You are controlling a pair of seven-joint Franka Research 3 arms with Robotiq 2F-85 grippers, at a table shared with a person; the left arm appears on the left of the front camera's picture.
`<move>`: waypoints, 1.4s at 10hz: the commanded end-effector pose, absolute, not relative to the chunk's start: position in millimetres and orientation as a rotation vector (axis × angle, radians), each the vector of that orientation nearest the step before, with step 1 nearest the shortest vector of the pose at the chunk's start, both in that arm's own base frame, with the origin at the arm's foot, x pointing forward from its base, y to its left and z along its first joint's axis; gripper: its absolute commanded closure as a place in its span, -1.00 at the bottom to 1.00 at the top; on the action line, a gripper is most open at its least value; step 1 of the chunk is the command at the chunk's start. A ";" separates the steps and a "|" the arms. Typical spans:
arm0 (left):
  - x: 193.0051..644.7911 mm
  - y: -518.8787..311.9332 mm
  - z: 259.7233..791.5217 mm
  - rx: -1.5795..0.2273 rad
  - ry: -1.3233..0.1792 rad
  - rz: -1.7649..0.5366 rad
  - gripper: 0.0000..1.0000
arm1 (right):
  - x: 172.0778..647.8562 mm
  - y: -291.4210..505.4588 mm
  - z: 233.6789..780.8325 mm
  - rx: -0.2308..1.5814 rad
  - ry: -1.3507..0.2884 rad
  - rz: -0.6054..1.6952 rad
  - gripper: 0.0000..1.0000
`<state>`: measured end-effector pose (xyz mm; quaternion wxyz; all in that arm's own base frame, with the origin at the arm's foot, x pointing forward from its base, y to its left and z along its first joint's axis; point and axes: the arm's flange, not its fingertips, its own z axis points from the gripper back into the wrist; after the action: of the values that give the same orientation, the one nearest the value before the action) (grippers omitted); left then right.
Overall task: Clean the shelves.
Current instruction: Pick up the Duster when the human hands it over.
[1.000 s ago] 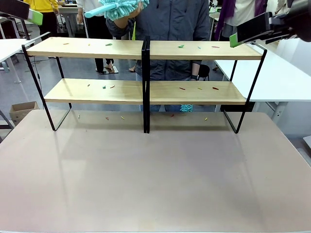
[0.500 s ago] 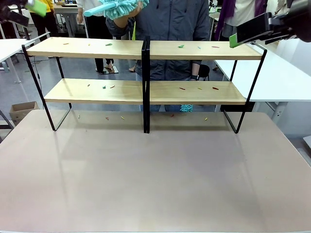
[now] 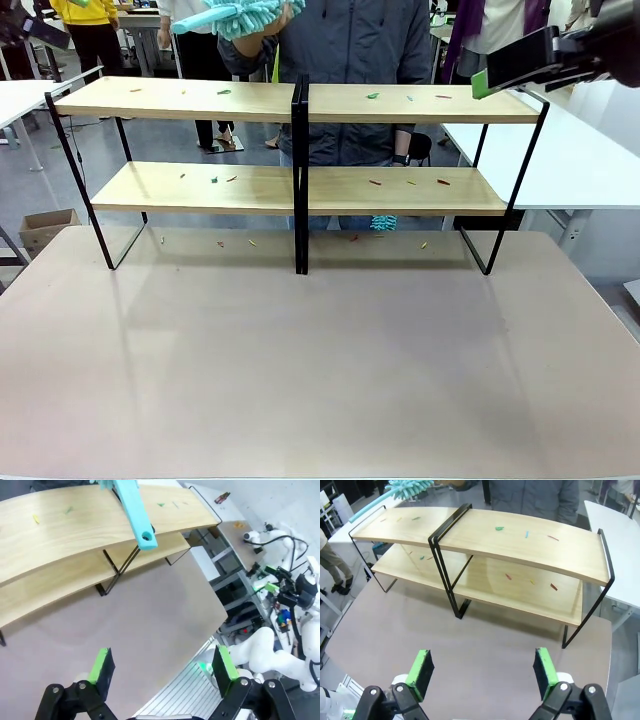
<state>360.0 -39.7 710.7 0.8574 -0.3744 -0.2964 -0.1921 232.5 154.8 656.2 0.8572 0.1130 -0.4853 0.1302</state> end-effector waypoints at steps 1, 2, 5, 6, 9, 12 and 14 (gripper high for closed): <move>419.7 -41.2 712.9 -0.954 -0.441 -0.326 -1.00 | 232.6 154.4 656.7 0.234 -1.023 0.269 -1.00; 462.5 -46.8 707.9 -1.017 -0.420 -0.193 -1.00 | 232.6 154.4 656.7 0.234 -1.023 0.269 -1.00; 565.7 -73.3 673.6 -1.328 -0.181 0.003 -1.00 | 232.6 154.4 656.7 0.234 -1.023 0.269 -1.00; 586.8 -81.5 656.4 -1.398 -0.110 0.041 -1.00 | 232.6 154.4 656.7 0.234 -1.023 0.269 -1.00; 604.0 -88.7 634.5 -1.498 -0.065 0.032 -1.00 | 232.6 154.4 656.7 0.234 -1.023 0.269 -1.00; 601.3 -83.9 626.2 -1.524 -0.048 0.009 -1.00 | 232.6 154.4 656.7 0.234 -1.023 0.269 -1.00; 600.3 -83.7 625.6 -1.511 -0.048 -0.024 -0.25 | 232.6 154.4 656.7 0.234 -1.023 0.269 -1.00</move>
<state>604.8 -83.6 625.0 0.7289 -0.6843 -0.0229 0.0052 232.5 155.0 655.9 0.8573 0.1138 -0.4848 0.1309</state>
